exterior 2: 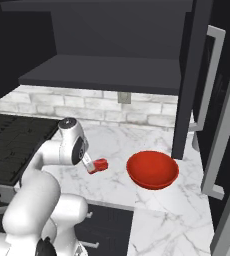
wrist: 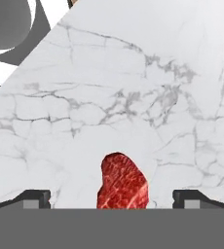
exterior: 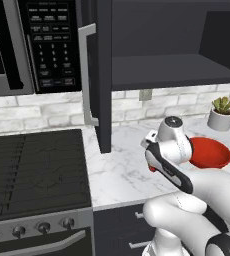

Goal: Retrieve the bowl from the cabinet, then place the raw meat into the bowl to avoid contamination.

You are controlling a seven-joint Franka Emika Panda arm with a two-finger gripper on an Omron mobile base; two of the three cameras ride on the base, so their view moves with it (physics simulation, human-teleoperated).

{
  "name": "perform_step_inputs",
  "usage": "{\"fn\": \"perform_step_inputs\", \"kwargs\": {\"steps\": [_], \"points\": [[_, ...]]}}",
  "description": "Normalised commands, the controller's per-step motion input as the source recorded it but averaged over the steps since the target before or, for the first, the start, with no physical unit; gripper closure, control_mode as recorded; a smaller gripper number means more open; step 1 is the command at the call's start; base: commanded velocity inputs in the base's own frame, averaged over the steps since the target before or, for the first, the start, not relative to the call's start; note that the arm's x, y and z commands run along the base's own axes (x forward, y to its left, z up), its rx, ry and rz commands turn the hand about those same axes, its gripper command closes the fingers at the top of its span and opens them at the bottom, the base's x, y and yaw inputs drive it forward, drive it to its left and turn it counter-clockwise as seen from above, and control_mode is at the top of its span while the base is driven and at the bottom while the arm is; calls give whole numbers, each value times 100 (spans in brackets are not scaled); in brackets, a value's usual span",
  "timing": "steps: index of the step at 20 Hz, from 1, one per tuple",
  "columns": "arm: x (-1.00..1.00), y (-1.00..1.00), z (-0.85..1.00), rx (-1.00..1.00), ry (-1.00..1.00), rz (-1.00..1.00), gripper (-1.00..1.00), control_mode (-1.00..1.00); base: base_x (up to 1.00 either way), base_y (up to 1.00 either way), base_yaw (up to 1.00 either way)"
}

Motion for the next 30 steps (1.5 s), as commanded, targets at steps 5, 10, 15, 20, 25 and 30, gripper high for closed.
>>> {"fn": "perform_step_inputs", "kwargs": {"steps": [5, 10, 15, 20, 25, 30], "points": [[18, 10, -27, -1, 2, 7, -100, -100, 0, 0, 0], [10, 0, -29, -1, 4, 10, -100, -100, 0, 0, 0], [11, 0, -28, -1, 3, 10, -100, -100, 0, 0, 0], [19, -4, -27, -3, 2, 5, -100, -100, 0, 0, 0], [19, -18, -28, -3, 6, 0, -100, -100, 0, 0, 0], [20, -15, -22, -3, 4, 0, -100, -100, 0, 0, 0]]}}
